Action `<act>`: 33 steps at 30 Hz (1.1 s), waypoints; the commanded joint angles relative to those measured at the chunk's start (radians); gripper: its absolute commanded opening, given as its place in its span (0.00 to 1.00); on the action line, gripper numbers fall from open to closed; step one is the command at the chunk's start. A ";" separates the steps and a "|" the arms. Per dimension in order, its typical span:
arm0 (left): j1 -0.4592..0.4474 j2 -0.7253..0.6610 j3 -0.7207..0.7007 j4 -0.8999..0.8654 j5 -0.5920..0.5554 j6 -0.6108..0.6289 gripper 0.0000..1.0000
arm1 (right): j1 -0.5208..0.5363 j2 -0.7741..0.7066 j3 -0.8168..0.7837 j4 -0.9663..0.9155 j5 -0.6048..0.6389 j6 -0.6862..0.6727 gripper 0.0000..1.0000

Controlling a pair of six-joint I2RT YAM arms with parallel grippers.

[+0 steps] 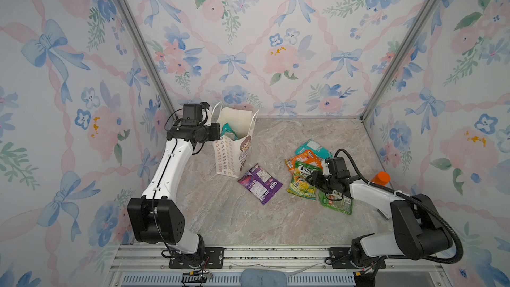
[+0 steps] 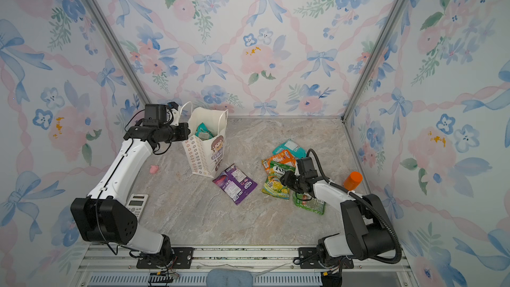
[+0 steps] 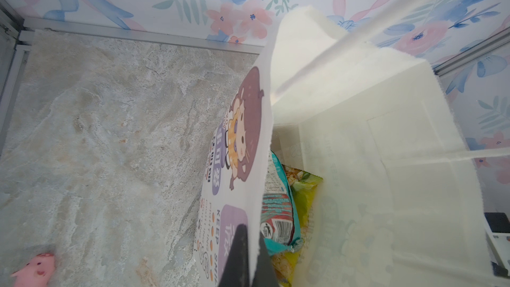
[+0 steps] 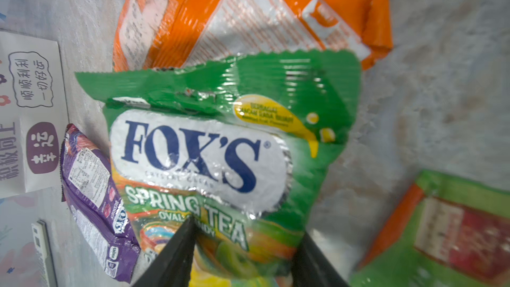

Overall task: Place the snacks into the paper bag
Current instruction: Pick up the snack at the center of the table.

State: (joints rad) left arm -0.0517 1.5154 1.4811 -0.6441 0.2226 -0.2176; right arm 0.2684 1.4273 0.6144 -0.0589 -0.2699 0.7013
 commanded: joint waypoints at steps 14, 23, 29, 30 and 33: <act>0.001 0.004 -0.005 0.029 0.025 0.017 0.00 | 0.012 -0.153 0.048 -0.057 -0.009 0.012 0.00; 0.000 0.001 -0.004 0.029 0.031 0.015 0.00 | 0.142 -0.287 0.280 -0.225 0.122 -0.031 0.00; -0.002 0.000 -0.003 0.029 0.044 0.011 0.00 | 0.237 -0.244 0.534 -0.235 0.198 -0.110 0.00; -0.002 -0.001 -0.002 0.029 0.044 0.009 0.00 | 0.251 -0.229 0.574 -0.229 0.203 -0.122 0.00; -0.003 0.000 -0.002 0.029 0.049 0.008 0.00 | 0.295 -0.162 0.708 -0.209 0.210 -0.154 0.00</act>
State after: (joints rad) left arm -0.0517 1.5158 1.4811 -0.6434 0.2371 -0.2180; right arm 0.5285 1.2224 1.2221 -0.2947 -0.0914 0.6048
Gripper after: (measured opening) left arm 0.048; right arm 0.079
